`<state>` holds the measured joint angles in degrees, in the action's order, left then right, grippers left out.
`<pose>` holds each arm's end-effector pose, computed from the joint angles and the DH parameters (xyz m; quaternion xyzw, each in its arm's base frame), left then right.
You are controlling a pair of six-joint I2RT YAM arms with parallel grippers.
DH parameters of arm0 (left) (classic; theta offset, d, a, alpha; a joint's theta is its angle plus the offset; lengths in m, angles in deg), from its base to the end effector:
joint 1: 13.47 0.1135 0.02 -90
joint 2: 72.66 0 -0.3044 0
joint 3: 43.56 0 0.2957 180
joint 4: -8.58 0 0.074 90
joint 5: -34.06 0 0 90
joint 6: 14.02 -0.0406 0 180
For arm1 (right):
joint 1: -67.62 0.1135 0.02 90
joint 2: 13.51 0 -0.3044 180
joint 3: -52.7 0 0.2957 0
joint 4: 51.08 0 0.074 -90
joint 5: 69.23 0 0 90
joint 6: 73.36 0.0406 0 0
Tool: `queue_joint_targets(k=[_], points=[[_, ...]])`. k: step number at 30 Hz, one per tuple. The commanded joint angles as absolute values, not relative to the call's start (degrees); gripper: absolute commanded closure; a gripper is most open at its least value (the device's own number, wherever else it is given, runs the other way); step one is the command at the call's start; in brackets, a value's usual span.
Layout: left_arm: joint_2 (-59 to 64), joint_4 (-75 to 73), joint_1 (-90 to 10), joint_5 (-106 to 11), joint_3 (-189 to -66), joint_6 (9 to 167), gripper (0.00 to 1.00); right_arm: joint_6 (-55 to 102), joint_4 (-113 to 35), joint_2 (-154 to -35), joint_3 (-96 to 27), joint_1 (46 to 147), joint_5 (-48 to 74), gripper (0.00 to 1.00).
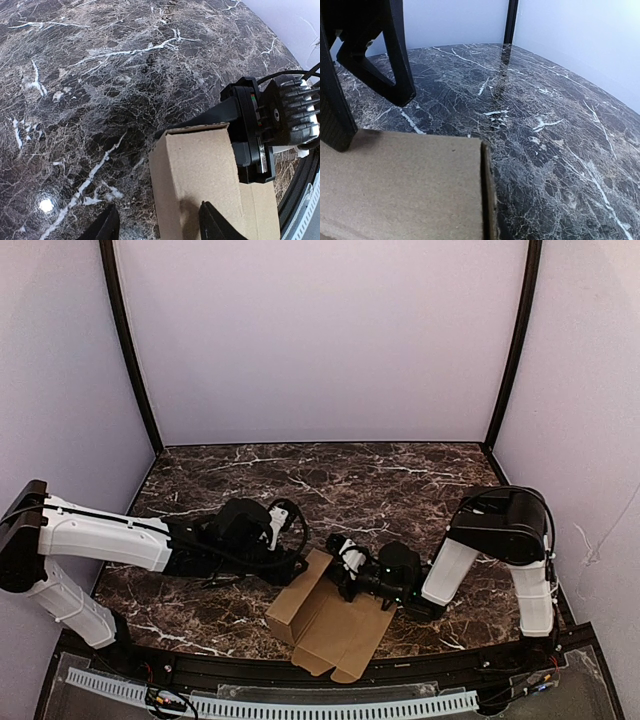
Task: Fold the paper box
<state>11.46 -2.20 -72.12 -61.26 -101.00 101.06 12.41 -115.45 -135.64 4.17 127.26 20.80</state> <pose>0.1821 -0.2917 0.2139 0.2390 0.8635 -0.2641 0.3570 0.1913 0.3266 0.0692 -0.4028 0.6465 0.3011 0.5737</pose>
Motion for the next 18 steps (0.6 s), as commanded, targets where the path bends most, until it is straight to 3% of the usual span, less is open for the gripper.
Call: queue_joint_targets(k=[1, 16, 18], points=[[12.53, -4.36, -72.0, -60.69, -101.67, 100.98, 0.45, 12.04, -120.41, -133.91, 4.74, 127.8, 22.21, 1.0], [11.15, -4.38, -71.99, -60.83, -101.36, 101.1, 0.43, 11.27, -119.92, -133.39, 5.15, 128.06, 22.06, 1.0], [10.22, -4.83, -72.01, -61.35, -101.39, 100.73, 0.42, 11.15, -119.76, -133.07, 5.36, 128.18, 22.18, 0.92]])
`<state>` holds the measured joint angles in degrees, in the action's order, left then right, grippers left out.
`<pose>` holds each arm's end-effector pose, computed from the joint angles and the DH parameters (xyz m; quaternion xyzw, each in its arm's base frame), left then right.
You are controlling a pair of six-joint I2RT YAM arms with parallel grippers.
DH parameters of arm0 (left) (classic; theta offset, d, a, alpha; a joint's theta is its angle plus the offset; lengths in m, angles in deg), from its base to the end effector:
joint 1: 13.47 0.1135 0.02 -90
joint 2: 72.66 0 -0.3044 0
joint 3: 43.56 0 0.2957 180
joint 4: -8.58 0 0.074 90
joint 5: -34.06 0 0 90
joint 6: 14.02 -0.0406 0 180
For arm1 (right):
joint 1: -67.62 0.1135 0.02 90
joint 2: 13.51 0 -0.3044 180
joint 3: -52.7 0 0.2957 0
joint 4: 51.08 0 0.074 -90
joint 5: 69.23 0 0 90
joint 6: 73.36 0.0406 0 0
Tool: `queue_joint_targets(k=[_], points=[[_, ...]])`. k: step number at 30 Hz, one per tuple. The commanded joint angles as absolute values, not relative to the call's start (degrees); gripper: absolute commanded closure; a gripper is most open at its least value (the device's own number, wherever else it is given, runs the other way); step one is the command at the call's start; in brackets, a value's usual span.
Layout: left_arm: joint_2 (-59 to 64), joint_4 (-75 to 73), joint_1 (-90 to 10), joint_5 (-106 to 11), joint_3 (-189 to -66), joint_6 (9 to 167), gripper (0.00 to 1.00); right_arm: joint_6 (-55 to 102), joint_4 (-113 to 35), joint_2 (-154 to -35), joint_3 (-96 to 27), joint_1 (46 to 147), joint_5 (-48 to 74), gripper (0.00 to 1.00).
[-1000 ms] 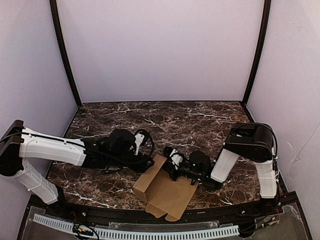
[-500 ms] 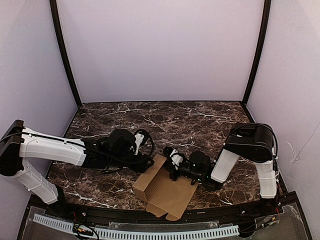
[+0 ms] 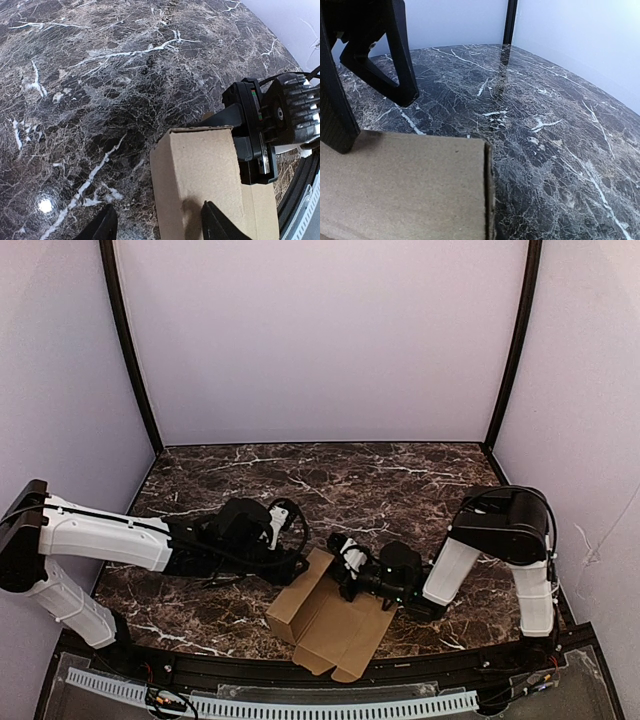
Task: Fold the paper box
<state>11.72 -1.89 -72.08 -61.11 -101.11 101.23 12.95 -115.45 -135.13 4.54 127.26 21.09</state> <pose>0.1829 -0.2927 0.2136 0.2378 0.8633 -0.2662 0.3569 0.1907 0.3251 0.0711 -0.3979 0.6486 0.3025 0.5740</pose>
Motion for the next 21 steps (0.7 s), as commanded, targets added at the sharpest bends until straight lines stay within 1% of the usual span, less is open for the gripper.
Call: queue_joint_targets(k=[1, 3, 7, 11, 21], points=[[9.6, -5.08, -72.01, -61.67, -101.45, 100.61, 0.41, 11.04, -119.59, -132.83, 5.57, 128.11, 22.24, 0.87], [8.64, -5.6, -71.95, -62.12, -101.49, 100.21, 0.39, 10.72, -119.19, -132.1, 6.12, 128.17, 22.41, 0.77], [6.53, -6.64, -72.0, -62.66, -101.5, 99.64, 0.35, 9.86, -117.59, -130.0, 7.49, 128.24, 21.88, 0.66], [5.05, -7.06, -71.95, -62.61, -101.62, 99.22, 0.34, 9.01, -115.14, -127.83, 8.72, 128.51, 21.65, 0.62], [0.69, -8.66, -71.93, -62.08, -101.72, 98.24, 0.33, 9.35, -112.85, -126.71, 11.04, 128.46, 21.76, 0.61]])
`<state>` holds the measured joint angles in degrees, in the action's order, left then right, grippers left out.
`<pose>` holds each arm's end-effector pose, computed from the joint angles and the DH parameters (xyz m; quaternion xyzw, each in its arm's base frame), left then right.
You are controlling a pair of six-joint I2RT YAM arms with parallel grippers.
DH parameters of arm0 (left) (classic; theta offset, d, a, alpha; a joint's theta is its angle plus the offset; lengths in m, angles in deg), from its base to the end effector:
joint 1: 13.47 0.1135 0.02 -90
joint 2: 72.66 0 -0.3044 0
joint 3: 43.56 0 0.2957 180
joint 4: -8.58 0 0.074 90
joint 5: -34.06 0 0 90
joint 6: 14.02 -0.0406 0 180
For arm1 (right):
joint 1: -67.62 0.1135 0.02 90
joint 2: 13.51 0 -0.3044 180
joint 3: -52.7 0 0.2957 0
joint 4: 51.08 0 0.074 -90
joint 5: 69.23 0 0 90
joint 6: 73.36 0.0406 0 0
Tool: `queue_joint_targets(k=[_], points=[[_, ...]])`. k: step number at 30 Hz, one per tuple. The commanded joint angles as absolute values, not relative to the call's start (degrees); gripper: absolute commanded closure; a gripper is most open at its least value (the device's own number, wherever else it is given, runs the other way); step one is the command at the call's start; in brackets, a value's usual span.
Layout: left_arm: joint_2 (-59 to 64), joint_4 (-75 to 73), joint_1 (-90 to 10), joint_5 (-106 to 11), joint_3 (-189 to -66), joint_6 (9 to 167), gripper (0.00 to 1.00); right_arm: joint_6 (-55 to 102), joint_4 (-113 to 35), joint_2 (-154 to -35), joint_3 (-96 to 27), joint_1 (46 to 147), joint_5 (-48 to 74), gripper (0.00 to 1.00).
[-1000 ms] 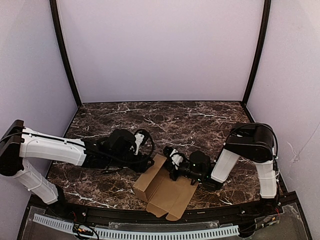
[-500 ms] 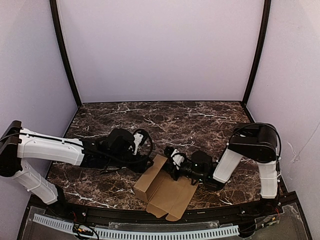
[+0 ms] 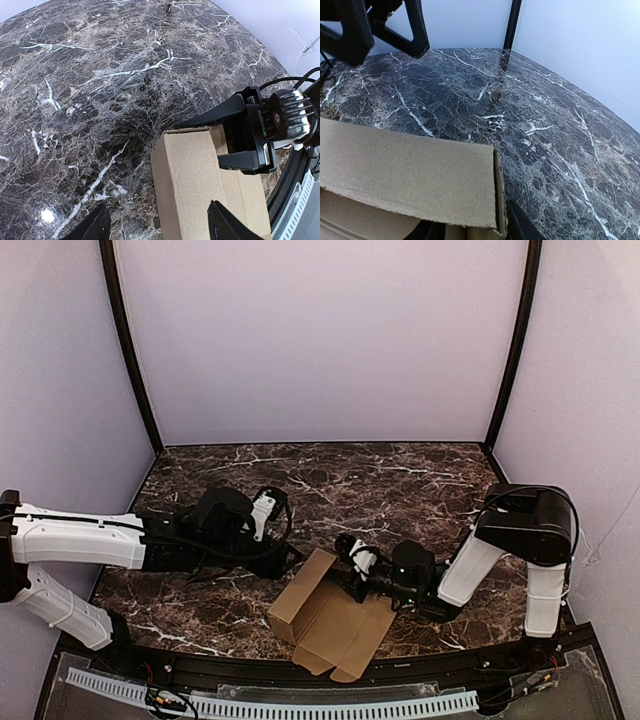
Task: Fold the paper box
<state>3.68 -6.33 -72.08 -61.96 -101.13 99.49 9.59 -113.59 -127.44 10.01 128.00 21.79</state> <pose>0.1720 -0.2737 0.2507 0.2419 0.8469 -0.2747 0.3858 0.1745 0.3055 0.0944 -0.4164 0.6344 0.2862 0.5850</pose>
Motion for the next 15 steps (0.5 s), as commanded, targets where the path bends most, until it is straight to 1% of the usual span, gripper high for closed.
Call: queue_joint_targets(k=[1, 5, 9, 12, 15], points=[[0.45, -8.84, -71.93, -62.22, -101.68, 98.18, 0.33, 9.34, -112.85, -126.71, 11.21, 128.44, 21.77, 0.61], [-0.25, -9.34, -71.93, -62.7, -101.51, 98.02, 0.32, 9.43, -112.77, -126.85, 11.34, 128.48, 21.95, 0.61], [-0.41, -9.3, -71.94, -62.77, -101.18, 98.2, 0.32, 9.63, -112.52, -126.63, 11.19, 128.46, 21.85, 0.65], [-0.81, -9.29, -71.93, -62.88, -100.73, 98.3, 0.32, 9.74, -112.59, -126.93, 11.43, 128.53, 22.24, 0.7], [-1.62, -9.28, -71.94, -63.17, -100.36, 98.53, 0.32, 9.8, -112.6, -126.98, 11.64, 128.52, 22.67, 0.79]])
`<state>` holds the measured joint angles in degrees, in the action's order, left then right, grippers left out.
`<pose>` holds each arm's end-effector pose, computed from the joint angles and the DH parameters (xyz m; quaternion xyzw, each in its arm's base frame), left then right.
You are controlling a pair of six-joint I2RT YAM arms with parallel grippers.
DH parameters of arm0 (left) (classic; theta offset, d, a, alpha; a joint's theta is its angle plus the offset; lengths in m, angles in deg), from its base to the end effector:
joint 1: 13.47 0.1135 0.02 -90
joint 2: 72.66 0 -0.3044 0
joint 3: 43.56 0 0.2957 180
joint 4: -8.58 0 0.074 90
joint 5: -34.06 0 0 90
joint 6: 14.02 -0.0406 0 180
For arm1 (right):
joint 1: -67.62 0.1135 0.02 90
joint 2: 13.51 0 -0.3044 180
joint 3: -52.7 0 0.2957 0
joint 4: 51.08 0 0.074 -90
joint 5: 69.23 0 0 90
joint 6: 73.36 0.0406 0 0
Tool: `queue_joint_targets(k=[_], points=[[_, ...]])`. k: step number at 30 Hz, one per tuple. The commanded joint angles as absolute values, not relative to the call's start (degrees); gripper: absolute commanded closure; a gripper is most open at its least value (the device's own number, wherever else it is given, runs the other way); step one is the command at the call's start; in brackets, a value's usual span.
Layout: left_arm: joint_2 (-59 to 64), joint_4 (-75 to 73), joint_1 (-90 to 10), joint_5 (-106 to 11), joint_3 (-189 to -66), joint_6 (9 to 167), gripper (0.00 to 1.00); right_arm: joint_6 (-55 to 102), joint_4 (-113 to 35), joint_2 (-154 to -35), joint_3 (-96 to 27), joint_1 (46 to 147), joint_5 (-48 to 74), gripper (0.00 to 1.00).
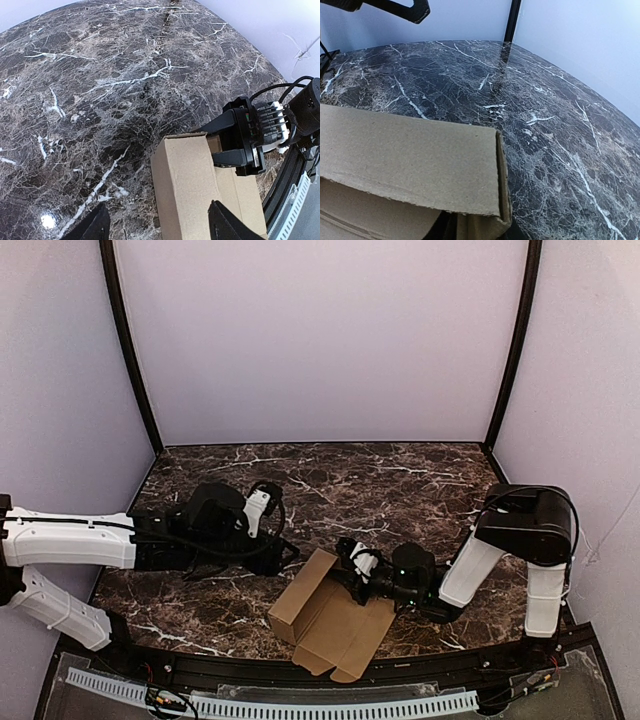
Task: Fold the paper box
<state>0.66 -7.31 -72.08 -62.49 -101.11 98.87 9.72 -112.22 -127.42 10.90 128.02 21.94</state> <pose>0.1678 -0.2661 0.2647 0.2409 0.8383 -0.2798 0.4012 0.1720 0.3011 0.0886 -0.4222 0.6457 0.2792 0.5717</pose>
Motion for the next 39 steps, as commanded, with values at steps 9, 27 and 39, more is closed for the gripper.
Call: queue_joint_targets(k=[9, 27, 39], points=[[-3.45, -10.58, -71.84, -64.23, -100.19, 98.02, 0.32, 7.27, -108.48, -123.93, 11.09, 128.64, 22.37, 1.0], [-13.69, -15.21, -71.86, -68.26, -98.22, 95.08, 0.32, -10.5, -37.58, -98.98, -5.14, 126.58, 14.13, 1.0], [-18.38, -15.98, -71.83, -67.56, -96.11, 93.7, 0.32, -20.77, 15.46, -108.11, -34.32, 125.72, 20.34, 1.0]])
